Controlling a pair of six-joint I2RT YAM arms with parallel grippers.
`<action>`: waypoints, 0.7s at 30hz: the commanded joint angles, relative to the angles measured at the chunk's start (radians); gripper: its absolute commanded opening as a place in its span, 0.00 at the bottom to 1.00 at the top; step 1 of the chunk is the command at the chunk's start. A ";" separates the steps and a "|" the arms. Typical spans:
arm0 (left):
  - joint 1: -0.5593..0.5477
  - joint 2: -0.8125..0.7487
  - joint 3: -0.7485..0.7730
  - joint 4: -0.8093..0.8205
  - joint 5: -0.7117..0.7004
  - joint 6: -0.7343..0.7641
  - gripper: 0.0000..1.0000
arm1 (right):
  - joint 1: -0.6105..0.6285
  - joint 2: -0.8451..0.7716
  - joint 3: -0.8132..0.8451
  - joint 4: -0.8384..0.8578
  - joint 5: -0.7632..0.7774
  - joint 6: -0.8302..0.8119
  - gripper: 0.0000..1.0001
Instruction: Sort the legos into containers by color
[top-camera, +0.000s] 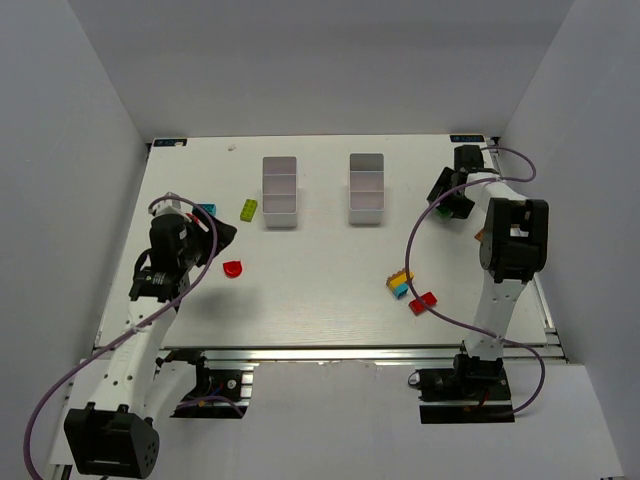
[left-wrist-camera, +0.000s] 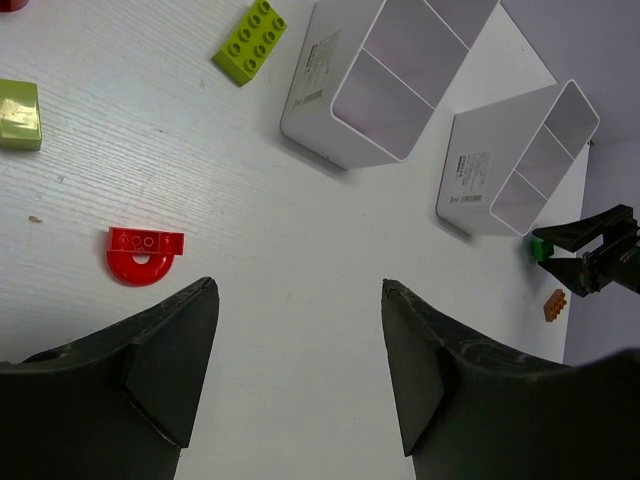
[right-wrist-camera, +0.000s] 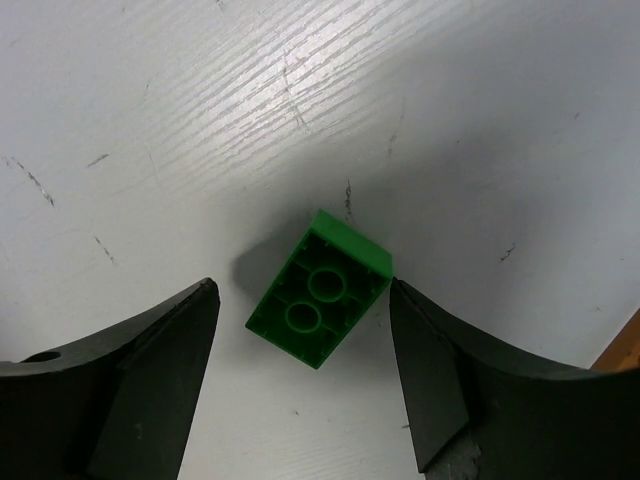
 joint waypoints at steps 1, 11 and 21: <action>0.002 0.010 0.018 -0.013 -0.018 -0.004 0.76 | 0.008 0.008 0.046 0.011 0.053 0.040 0.74; 0.002 0.021 0.043 -0.031 -0.029 0.006 0.76 | 0.013 0.022 0.035 0.005 0.069 0.058 0.63; 0.002 0.003 0.046 -0.039 -0.035 0.004 0.76 | 0.013 0.005 0.048 0.032 0.001 -0.006 0.28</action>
